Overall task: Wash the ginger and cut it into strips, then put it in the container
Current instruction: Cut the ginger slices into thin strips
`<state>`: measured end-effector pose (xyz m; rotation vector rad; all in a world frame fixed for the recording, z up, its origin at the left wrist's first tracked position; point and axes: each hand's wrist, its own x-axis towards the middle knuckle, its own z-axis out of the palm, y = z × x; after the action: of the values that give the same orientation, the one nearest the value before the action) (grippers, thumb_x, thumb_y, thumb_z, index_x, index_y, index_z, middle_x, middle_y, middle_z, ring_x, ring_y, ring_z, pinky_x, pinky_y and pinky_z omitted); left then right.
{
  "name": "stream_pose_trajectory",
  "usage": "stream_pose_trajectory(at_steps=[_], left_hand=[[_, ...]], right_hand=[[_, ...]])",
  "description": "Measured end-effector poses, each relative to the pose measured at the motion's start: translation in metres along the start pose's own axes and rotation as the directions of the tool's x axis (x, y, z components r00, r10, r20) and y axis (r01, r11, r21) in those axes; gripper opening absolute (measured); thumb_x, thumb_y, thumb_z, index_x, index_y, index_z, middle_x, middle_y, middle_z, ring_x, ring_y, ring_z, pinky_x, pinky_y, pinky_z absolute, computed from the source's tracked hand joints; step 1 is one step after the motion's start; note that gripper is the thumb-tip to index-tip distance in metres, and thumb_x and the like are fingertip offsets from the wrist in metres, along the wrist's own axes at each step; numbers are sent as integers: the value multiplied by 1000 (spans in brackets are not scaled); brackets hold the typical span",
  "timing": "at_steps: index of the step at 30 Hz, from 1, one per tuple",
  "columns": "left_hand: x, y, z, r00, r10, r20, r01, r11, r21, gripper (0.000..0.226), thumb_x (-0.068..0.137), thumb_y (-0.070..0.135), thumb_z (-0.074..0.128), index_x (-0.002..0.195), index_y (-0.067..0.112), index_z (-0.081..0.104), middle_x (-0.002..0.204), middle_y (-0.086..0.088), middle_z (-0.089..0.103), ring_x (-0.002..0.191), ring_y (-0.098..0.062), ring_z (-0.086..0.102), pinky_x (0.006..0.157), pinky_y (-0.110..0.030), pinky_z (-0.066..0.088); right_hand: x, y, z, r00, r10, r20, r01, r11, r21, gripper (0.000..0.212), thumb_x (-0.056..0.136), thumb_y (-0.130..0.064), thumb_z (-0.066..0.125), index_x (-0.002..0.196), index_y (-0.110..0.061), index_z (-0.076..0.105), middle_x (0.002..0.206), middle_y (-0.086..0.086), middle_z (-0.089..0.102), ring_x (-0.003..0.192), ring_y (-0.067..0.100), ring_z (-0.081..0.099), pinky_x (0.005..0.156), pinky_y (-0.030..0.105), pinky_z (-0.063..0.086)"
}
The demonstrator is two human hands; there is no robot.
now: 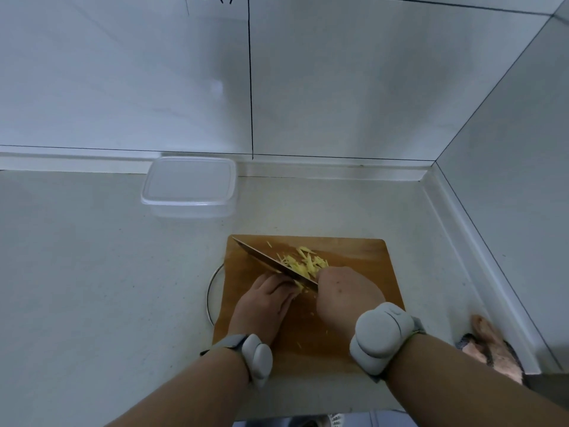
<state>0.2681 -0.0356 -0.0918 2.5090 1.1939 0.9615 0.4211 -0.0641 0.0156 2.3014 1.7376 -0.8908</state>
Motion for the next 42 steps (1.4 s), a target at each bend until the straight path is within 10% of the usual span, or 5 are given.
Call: stream_pose_trajectory(at_steps=[7,14,42], left_hand=[[-1,0,2,1000,8,8,-8,1000,-2,27,89,29,50,96,18,74,102,0,68,96,-15,55,71,-24,53],[0,-3,3,1000,8,-1,-8,1000,-21,26,88,28,50,93,18,74,101,2,67,96,-14,53,67,-24,53],[-1,-2,2,1000,0,22,0,1000,-10,25,89,27,51,93,17,74,101,1,66,94,-16,55,69,-27,53]], right_hand=[[11,-10,16,996,-46,-79,38,994,-100,21,98,-14,44,109,-19,61,95,3,66,81,21,64,76,34,57],[10,-8,-7,996,-82,-20,77,983,-164,24,98,-13,46,99,-10,70,93,10,70,66,20,57,53,23,40],[16,-7,-10,993,-115,2,113,979,-168,18,97,-14,48,98,-14,66,86,5,66,70,21,62,60,29,50]])
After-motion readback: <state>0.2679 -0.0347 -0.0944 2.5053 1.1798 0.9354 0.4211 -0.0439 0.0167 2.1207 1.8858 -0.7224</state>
